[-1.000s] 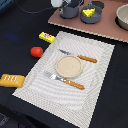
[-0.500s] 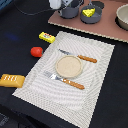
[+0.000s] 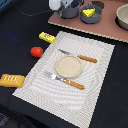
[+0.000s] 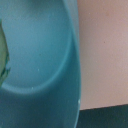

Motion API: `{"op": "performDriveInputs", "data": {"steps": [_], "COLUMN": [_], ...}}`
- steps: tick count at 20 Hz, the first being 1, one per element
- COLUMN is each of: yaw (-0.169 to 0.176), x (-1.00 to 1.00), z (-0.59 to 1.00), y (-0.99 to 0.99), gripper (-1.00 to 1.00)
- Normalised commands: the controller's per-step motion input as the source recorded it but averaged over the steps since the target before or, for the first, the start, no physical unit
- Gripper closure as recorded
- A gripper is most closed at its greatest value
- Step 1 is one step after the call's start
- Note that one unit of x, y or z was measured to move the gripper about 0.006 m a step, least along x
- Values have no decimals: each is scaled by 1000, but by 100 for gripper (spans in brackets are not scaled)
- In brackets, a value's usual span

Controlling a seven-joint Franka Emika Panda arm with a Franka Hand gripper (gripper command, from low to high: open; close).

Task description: Interact with the objects in diverse but meaningful ways.

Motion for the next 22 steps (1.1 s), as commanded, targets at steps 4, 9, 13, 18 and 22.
{"op": "performDriveInputs", "data": {"steps": [4,9,13,18,22], "yaw": [-5,-8,-10,-11,-11], "x": [142,164,189,210,204], "z": [-99,-85,-70,-73,-76], "y": [173,190,203,207,197], "gripper": [100,100,100,100,100]}}
